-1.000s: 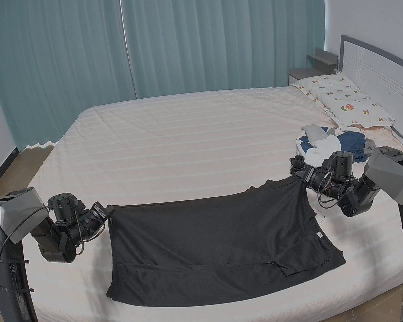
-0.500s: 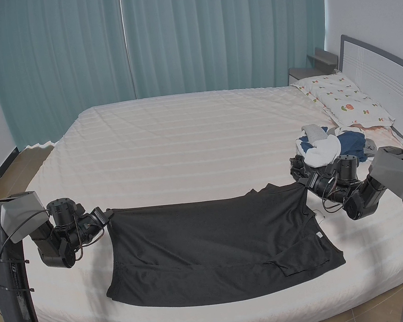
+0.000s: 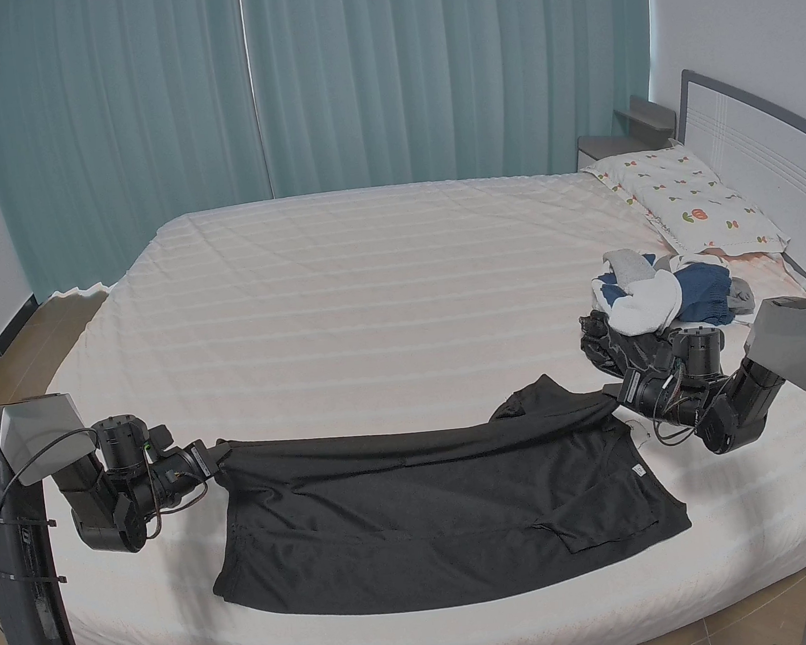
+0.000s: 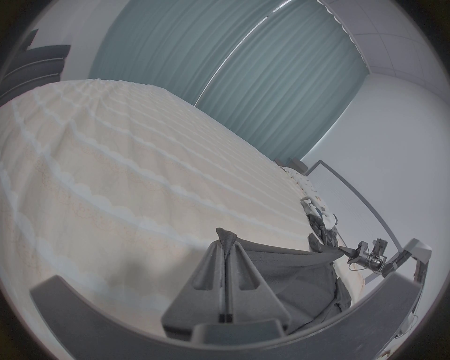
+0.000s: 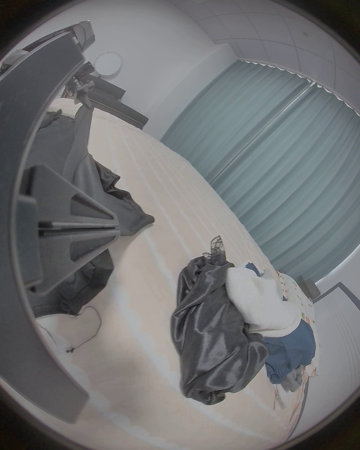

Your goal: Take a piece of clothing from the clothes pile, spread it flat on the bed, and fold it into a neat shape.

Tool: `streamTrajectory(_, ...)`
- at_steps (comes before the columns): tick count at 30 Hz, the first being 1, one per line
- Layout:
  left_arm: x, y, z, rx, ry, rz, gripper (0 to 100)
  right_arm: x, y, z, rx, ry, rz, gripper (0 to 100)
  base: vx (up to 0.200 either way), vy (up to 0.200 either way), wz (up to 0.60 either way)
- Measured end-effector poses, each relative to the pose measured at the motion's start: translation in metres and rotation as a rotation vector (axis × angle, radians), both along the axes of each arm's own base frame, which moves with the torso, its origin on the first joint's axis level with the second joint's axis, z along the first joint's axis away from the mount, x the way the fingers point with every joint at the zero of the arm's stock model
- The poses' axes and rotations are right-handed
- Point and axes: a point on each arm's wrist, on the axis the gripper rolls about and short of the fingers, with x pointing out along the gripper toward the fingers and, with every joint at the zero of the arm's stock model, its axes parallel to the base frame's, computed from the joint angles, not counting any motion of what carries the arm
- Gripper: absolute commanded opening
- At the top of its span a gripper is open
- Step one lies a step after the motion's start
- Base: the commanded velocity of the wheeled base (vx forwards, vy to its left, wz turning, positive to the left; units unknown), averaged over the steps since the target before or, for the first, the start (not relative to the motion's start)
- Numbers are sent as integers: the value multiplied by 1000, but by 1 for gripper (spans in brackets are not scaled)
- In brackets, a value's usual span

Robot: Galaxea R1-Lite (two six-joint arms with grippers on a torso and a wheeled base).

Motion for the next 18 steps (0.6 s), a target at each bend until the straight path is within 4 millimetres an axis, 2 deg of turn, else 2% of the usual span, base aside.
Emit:
streamTrajectory(6,-5,0,-4,33,7,-14,0,-10,0,-9,-20,36,27,0,0,0,0)
streamTrajectory(18,-20,10,-10,64,13,-93,0,-26,-8,-10,-24,65,53,0,0,0,0)
